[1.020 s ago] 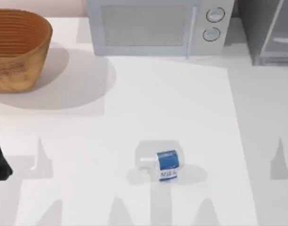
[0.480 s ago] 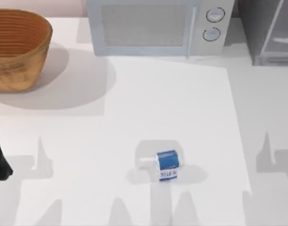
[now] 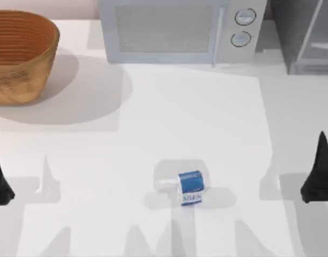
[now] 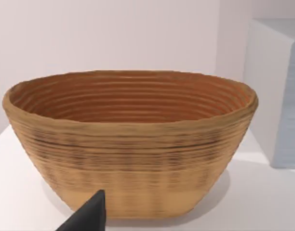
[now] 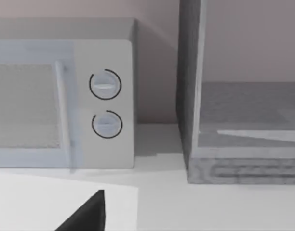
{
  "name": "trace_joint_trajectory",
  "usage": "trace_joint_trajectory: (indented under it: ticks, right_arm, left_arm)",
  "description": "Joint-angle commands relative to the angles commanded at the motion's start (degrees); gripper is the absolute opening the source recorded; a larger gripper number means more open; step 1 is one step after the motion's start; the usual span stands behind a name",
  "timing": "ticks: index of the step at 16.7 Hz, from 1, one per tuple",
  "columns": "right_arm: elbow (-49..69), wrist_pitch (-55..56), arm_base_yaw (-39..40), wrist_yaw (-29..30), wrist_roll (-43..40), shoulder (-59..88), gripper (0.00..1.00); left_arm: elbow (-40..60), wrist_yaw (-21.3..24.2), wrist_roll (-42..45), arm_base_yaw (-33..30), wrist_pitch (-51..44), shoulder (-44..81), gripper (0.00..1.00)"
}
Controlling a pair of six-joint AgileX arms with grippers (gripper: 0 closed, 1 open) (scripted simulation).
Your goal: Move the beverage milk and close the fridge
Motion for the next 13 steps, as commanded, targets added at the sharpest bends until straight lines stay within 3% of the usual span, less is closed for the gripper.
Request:
trace_joint_trajectory:
  ticks: [4, 13]
  right_arm:
    - [0.12, 5.29, 6.57, 6.53, 0.15, 5.69, 1.00]
    - [1.64, 8.55, 8.34, 7.45, 0.96, 9.58, 1.00]
  left_arm:
    - [0.00, 0.00, 0.00, 0.00, 0.00, 0.00, 1.00]
    - [0.00, 0.00, 0.00, 0.00, 0.00, 0.00, 1.00]
